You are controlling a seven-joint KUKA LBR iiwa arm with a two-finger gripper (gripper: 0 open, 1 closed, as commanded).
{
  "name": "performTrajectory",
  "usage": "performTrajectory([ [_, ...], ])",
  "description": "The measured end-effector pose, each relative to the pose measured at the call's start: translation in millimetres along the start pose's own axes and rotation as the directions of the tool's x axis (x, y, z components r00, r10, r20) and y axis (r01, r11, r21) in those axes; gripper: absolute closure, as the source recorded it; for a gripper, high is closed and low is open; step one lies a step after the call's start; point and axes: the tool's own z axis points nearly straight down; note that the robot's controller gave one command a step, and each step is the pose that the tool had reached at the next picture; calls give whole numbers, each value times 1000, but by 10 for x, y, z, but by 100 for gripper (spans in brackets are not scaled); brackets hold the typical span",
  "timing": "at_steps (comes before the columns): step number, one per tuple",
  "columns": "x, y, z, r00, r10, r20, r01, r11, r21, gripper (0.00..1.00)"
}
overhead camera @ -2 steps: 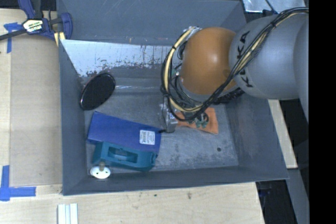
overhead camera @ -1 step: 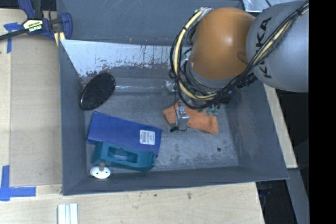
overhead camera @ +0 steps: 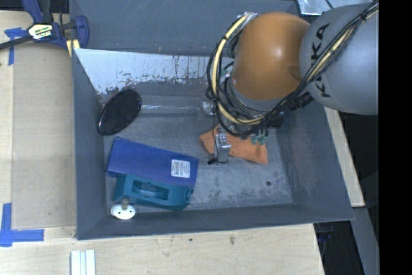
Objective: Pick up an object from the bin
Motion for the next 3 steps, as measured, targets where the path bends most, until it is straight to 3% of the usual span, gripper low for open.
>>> performTrajectory([
  [1, -152, -191, 469, 995, -95, 6, 95, 995, 1, 0],
  [2, 10, -364, 696, 999, -53, -5, 53, 999, -1, 0],
  [3, 33, -536, 803, 1000, -20, 1, 20, 1000, 0, 0],
])
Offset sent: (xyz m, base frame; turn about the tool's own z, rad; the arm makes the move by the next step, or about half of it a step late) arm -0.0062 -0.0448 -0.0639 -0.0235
